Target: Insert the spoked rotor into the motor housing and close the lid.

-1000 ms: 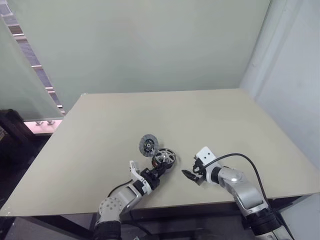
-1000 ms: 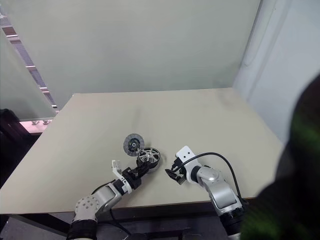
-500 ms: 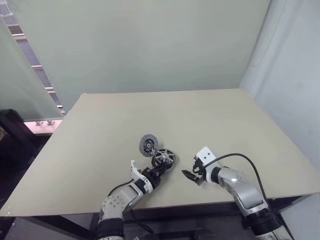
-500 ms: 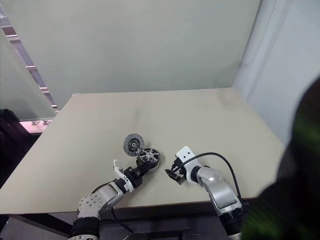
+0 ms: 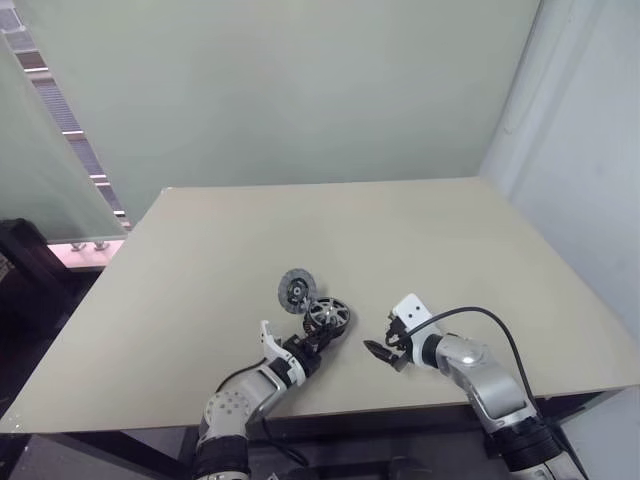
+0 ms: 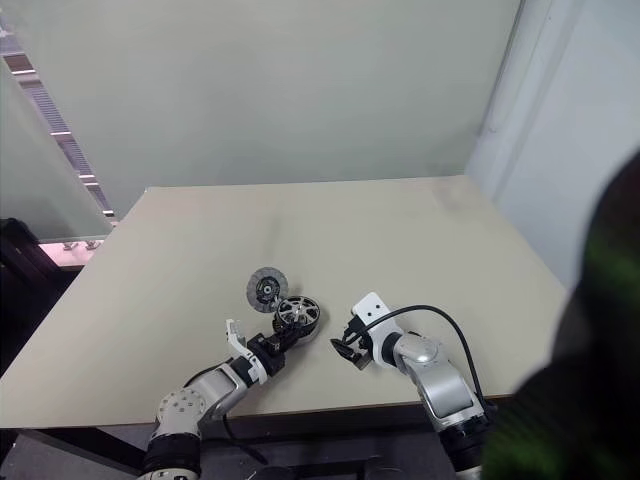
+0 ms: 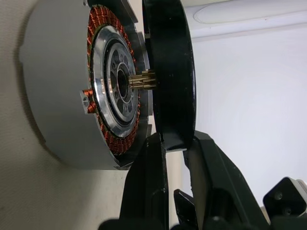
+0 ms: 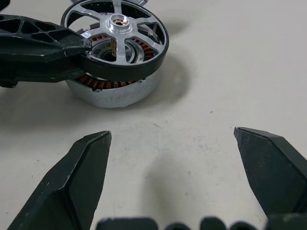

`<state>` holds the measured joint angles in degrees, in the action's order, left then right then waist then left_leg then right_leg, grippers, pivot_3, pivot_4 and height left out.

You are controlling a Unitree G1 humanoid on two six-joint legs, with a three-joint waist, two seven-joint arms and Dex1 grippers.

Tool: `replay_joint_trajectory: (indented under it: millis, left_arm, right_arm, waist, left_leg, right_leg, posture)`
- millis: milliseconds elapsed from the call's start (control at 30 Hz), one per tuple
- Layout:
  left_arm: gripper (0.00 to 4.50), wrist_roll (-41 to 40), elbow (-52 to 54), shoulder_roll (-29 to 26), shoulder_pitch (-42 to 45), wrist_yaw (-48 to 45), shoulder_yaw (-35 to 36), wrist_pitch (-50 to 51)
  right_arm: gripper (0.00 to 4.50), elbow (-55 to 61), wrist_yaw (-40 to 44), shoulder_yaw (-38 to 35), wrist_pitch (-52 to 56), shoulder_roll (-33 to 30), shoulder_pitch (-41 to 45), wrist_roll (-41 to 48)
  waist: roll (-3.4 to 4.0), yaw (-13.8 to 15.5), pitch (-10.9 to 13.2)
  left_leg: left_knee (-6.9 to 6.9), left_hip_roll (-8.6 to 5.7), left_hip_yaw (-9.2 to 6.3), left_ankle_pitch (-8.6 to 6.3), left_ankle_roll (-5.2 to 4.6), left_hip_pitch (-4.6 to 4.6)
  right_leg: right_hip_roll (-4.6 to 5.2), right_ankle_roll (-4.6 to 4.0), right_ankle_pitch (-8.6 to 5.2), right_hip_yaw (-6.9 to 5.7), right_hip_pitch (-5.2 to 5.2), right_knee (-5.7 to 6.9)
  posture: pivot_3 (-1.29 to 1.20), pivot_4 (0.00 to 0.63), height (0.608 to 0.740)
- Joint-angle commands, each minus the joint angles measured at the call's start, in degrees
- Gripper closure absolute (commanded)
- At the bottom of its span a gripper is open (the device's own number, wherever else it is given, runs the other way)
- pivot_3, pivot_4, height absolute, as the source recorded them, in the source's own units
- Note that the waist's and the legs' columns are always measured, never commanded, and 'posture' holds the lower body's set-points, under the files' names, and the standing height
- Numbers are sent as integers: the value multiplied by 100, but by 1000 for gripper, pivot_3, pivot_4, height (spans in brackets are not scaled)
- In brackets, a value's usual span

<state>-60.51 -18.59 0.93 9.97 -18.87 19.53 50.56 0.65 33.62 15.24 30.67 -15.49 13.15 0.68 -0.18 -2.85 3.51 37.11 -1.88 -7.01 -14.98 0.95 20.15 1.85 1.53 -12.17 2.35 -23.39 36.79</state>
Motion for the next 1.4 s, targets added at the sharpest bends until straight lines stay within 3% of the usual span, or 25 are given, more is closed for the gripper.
replay_joint_trajectory:
  millis: [33, 1300, 1333, 1400]
  left_arm:
    - [4248, -27, 165, -1, -74, 59, 178, -30]
    - [4248, -54, 537, 118, -322, 220, 298, -77]
    - [3508, -58, 546, 117, -328, 218, 297, -72]
    - [2864, -58, 586, 119, -349, 230, 290, -59]
  right_arm:
    - [0, 179, -17, -101, -100, 7, 130, 98]
    - [0, -41, -104, -108, -194, 53, 207, 84]
    - [0, -45, -104, -107, -195, 55, 207, 84]
    - [0, -55, -106, -107, -200, 58, 211, 84]
  waist:
    - [0, -1, 0]
    - [-4, -6, -2]
    - [-4, -5, -2]
    - [-4, -1, -2]
  left_leg:
    - [0, 0, 0, 0, 0, 0]
    - [-16, 5, 5, -2, -2, -11]
    - [-16, 5, 5, -2, -2, -12]
    - [-17, 5, 4, -2, -2, -11]
  right_leg:
    - [0, 0, 0, 0, 0, 0]
    - [-2, 0, 0, 2, -1, 0]
    - [-2, 0, 0, 2, 0, 0]
    - [-2, 0, 0, 1, 0, 0]
  posture:
    - [0, 0, 740]
    - [0, 0, 740]
    - [0, 0, 740]
    - [0, 0, 740]
